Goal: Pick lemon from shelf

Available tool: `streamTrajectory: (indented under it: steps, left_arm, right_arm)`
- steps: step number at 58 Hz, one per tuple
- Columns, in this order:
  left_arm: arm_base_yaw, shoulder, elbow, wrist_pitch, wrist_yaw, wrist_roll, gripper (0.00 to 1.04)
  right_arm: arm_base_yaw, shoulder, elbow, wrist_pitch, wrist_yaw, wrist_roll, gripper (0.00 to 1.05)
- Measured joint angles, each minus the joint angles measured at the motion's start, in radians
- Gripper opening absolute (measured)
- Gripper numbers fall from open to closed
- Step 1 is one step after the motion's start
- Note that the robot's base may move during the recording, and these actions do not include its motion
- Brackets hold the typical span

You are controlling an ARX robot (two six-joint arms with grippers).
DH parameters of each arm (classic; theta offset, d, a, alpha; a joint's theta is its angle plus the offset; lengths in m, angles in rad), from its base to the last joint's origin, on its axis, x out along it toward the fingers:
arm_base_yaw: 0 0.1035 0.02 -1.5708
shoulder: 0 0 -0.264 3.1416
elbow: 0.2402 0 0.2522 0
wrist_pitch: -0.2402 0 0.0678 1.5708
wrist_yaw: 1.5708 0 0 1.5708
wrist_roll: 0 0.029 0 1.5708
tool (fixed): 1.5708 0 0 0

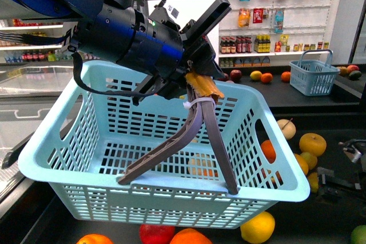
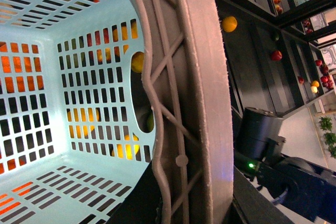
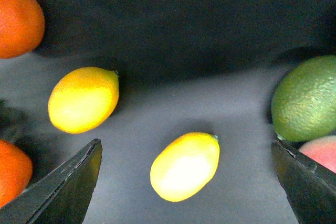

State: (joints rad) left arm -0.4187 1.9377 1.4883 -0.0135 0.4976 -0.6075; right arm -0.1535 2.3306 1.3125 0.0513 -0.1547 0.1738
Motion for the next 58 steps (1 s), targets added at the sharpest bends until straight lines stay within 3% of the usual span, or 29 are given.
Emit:
streamTrajectory:
  steps: [27, 58]
  left_arm:
    - [0.000, 0.000, 0.000, 0.000, 0.000, 0.001, 0.17]
    - [0.000, 0.000, 0.000, 0.000, 0.000, 0.001, 0.17]
  right_arm:
    - [0.060, 0.274, 0.153, -0.008, 0.051, -0.072, 0.97]
    - [0.077, 0.316, 0.161, -0.008, 0.073, -0.121, 0.97]
